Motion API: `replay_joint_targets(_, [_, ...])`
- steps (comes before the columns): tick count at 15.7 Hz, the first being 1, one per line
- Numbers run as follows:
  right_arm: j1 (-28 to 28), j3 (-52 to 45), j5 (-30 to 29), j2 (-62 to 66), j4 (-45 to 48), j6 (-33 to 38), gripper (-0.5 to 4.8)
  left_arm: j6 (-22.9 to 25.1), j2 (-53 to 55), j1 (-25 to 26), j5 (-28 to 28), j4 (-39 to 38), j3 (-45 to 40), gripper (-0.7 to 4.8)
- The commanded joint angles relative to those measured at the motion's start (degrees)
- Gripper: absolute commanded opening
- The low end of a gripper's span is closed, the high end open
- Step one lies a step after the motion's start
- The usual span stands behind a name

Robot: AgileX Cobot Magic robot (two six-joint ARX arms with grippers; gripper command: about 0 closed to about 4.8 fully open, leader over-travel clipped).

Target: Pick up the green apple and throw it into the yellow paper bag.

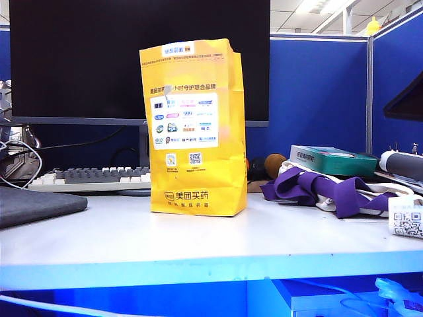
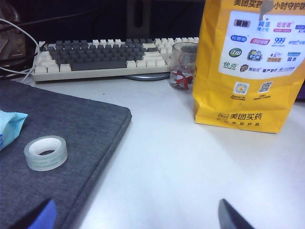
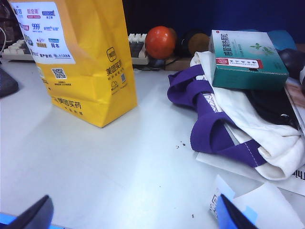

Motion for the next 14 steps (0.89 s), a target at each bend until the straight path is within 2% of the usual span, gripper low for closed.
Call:
replay_joint_targets(1, [-0.1,-1.1,0.0,-3.9,0.0,0.2,4.79,-0.2,-0.1,0.0,0.1,0.7,0.1,4.79])
replay_joint_targets(4, [-3.2,-2.1,0.0,-9.0,-2.5,0.2,4.79,-0.2,-0.1,0.1,0.1,0.9,-1.0,4.79])
replay_joint_targets(7, [-10.8,-2.1,0.0,-9.0,-2.9,0.2,4.79,-0.3,-0.1,0.2,0.3,1.1,-4.4,4.79])
replay_joint_targets(8, [-14.9,-2.1,0.0,-9.0,-2.9,0.2,4.79,-0.4,-0.1,1.2,3.3,2.4,-4.3,4.79])
replay_joint_targets(10, [-22.0,-2.1,0.5,-9.0,-2.9,0.2,4.79,-0.4,-0.1,2.7,4.4,3.3,-4.4,4.79])
replay_joint_targets(12, [-25.7,-2.1,0.4,-9.0,-2.9,0.2,4.79,-0.3,-0.1,5.1,4.5,3.3,-4.4,4.79])
replay_joint_targets(14, [-27.2,-2.1,0.5,-9.0,-2.9,0.2,4.79,-0.3,-0.1,11.0,4.4,3.3,-4.4,4.79])
